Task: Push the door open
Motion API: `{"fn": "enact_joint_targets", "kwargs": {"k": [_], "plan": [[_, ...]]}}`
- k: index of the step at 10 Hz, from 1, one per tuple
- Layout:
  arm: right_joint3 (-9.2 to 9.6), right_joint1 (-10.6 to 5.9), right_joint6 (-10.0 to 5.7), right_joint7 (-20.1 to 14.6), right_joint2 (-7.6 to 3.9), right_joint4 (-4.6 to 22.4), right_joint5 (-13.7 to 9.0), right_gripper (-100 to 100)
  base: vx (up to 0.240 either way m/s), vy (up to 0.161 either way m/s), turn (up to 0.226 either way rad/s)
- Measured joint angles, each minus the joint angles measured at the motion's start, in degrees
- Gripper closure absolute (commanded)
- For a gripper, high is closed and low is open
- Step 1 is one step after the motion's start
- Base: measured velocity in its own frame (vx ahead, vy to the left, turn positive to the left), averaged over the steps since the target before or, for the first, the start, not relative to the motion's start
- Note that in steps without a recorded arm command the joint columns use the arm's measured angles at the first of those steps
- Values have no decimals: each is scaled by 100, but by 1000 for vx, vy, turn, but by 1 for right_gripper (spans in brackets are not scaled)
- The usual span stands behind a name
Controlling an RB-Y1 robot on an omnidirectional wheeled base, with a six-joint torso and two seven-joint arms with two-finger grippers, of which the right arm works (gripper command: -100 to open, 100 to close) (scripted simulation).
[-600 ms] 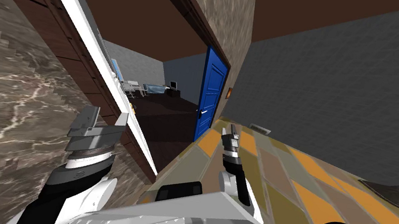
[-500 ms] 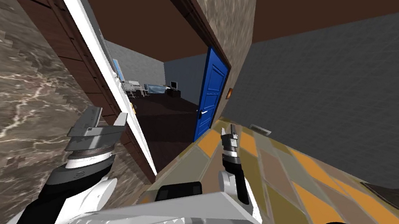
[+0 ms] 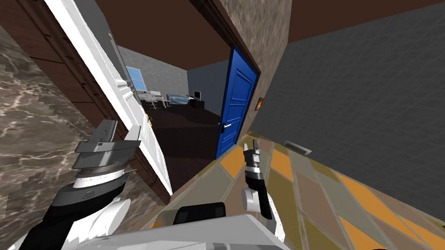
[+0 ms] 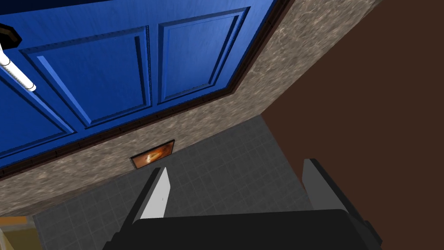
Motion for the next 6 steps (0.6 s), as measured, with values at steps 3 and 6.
{"fn": "enact_joint_targets", "kwargs": {"k": [3, 6], "plan": [[-25, -187, -26, -30, -99, 322, -34, -100, 34, -91, 102], [-26, -472, -28, -27, -163, 740, -48, -100, 46, -101, 107]]}}
